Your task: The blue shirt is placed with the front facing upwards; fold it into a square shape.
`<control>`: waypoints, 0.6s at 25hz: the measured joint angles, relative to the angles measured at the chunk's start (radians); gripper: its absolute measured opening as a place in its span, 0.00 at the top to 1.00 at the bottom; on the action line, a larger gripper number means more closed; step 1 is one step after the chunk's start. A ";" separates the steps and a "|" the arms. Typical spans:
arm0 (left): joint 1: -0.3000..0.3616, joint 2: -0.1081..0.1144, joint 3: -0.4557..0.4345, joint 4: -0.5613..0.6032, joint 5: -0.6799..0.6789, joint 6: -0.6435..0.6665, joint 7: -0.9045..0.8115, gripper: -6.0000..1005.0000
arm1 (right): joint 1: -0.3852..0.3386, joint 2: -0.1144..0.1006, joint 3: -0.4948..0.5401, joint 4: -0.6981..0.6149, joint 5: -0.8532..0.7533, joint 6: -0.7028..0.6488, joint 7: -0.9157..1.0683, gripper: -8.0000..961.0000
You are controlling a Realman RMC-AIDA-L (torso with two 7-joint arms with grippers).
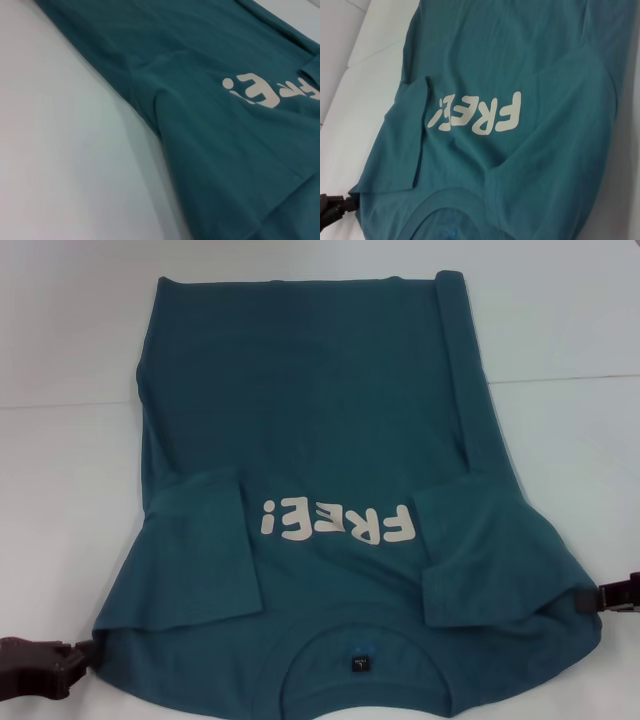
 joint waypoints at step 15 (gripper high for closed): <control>0.003 -0.001 -0.010 0.021 -0.043 0.052 -0.009 0.99 | 0.000 0.002 0.001 0.004 0.005 -0.001 -0.003 0.96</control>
